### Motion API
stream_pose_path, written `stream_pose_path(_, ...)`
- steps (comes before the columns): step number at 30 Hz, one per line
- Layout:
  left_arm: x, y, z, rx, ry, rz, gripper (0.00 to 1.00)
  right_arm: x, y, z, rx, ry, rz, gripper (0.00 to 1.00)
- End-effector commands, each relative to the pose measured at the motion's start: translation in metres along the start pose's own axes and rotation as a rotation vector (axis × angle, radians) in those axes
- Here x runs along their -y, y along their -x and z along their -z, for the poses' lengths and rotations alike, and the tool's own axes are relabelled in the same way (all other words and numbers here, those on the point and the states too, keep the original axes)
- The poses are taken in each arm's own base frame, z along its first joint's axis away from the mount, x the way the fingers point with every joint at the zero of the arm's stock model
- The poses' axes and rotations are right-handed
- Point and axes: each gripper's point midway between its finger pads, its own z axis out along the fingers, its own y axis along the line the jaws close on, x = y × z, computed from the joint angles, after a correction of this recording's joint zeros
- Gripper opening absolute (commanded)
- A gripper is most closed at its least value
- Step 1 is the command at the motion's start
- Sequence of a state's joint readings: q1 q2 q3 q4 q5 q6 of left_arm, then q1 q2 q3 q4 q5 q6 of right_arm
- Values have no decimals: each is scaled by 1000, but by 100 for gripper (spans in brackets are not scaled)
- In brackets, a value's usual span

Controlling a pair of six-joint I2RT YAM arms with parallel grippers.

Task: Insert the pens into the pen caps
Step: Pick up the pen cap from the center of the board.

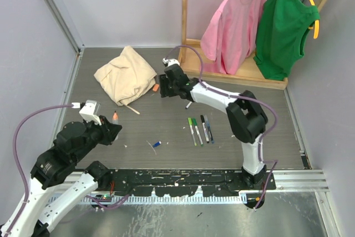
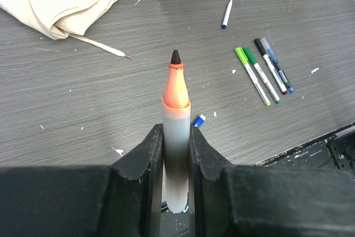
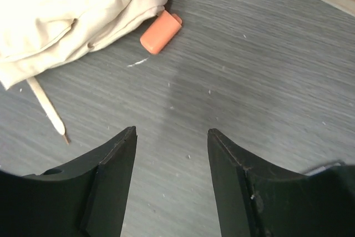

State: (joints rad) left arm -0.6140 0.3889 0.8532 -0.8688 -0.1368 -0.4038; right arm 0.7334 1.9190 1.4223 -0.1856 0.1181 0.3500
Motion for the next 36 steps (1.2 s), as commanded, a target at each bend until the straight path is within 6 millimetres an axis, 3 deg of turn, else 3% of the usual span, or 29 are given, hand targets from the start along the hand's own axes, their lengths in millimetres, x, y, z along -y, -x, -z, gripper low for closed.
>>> stream_pose_path(1, -2, 8, 3, 45, 5, -8, 0, -16, 30, -19, 47, -18, -25, 61)
stream_pose_path(10, -2, 7, 3, 48, 6, -7, 0, -13, 48, -73, 108, -103, -71, 63)
stream_pose_path(21, -4, 8, 4, 56, 12, -5, 0, -16, 33, -114, 64, -103, -55, 62)
stream_pose_path(29, -5, 8, 3, 56, 17, -5, 0, -11, 19, -120, 19, -115, -6, 53)
stream_pose_path(36, -4, 7, 0, 46, 15, -6, 1, -15, 17, -93, -5, -74, 37, 37)
